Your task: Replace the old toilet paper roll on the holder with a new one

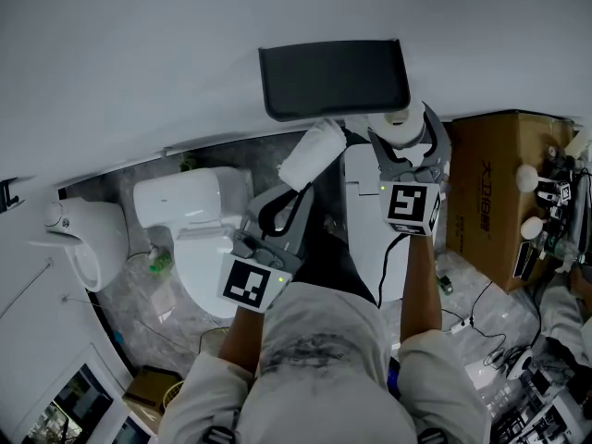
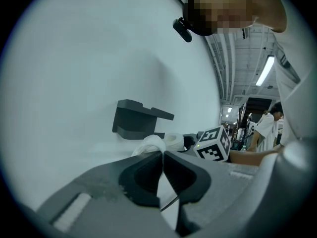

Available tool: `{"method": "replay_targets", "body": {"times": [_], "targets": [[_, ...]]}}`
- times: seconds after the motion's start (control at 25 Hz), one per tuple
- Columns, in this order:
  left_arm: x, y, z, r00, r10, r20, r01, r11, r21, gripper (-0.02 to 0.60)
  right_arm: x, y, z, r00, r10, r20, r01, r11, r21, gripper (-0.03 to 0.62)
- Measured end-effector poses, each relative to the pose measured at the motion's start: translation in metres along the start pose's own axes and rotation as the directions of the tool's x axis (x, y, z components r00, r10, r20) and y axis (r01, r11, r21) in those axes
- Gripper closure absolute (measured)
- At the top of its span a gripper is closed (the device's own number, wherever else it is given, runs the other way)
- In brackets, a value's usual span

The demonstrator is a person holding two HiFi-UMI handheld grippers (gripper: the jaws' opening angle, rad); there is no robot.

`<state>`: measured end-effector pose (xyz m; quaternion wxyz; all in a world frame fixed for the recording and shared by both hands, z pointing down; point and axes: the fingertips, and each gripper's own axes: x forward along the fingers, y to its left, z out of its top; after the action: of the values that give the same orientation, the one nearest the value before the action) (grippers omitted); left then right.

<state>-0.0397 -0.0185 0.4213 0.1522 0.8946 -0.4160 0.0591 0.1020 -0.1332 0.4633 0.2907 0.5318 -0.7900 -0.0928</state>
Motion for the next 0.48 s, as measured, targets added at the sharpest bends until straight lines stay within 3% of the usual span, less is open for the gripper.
{"method": "replay_targets", "body": {"times": [0.48], "targets": [[-0.003,0.004,-0.002,1.000,0.007,-0.002,-0.007,1.000,-0.008,0.568,0.008,0.006,0.012,1.000,-0.010,-0.015,0.007,0.987,-0.158,0.195]]}}
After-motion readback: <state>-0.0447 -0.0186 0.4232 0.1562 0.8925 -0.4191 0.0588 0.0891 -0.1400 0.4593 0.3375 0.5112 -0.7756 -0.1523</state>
